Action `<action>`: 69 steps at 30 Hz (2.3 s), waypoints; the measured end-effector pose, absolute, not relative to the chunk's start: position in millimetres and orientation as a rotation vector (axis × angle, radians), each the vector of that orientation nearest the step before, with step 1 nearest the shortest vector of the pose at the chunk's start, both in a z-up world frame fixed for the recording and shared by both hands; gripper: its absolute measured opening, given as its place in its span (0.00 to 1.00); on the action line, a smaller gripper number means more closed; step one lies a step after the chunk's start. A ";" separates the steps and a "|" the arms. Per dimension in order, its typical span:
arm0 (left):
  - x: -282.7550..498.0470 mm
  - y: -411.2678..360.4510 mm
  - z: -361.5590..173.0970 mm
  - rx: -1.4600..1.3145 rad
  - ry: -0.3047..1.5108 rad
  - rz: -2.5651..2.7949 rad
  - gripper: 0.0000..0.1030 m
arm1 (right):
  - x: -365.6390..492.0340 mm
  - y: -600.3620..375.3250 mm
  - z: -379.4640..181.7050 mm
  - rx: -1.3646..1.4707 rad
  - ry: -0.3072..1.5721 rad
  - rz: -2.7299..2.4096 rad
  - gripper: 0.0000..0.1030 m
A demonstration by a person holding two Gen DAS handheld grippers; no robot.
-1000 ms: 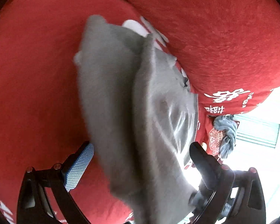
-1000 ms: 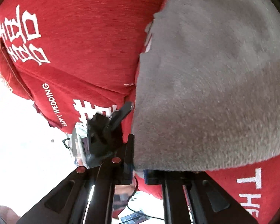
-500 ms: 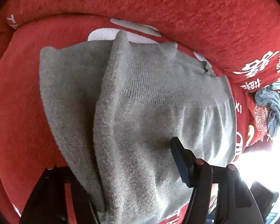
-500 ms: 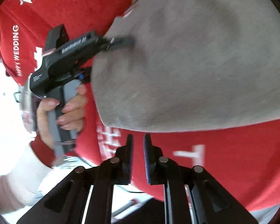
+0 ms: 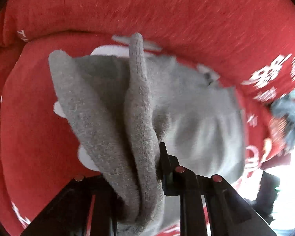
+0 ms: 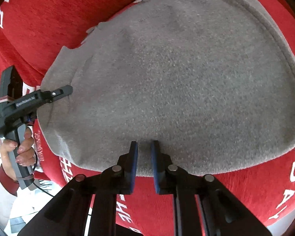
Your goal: Fold small clothes
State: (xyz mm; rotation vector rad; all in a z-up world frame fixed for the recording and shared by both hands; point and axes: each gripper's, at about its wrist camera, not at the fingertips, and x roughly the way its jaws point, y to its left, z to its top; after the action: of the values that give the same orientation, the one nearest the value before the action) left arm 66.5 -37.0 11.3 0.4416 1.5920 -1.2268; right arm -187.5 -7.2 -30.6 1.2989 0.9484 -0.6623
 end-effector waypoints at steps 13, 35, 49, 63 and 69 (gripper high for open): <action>-54.0 -113.0 91.9 0.309 1.559 -1.428 0.18 | -278.2 -35.0 5.7 1.396 0.726 -0.681 0.17; -213.1 -178.4 87.4 0.649 1.307 -1.563 0.74 | -365.8 -100.3 -37.2 1.658 0.482 -0.639 0.18; -94.2 -120.6 46.1 0.778 1.247 -1.090 0.74 | -403.6 -139.0 -47.9 1.829 0.170 -0.529 0.56; -110.3 -116.7 34.7 0.836 1.194 -1.131 0.86 | -374.9 -146.3 -32.0 1.450 0.632 -0.762 0.14; -102.2 -97.4 42.8 0.852 1.250 -1.144 0.86 | -385.0 -136.4 -19.9 1.442 0.647 -0.791 0.30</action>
State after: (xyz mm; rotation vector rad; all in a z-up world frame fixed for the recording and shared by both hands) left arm -102.2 -97.4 42.8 0.8522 1.2499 -1.1439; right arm -385.0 -136.4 -19.9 1.4425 0.6471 -0.7913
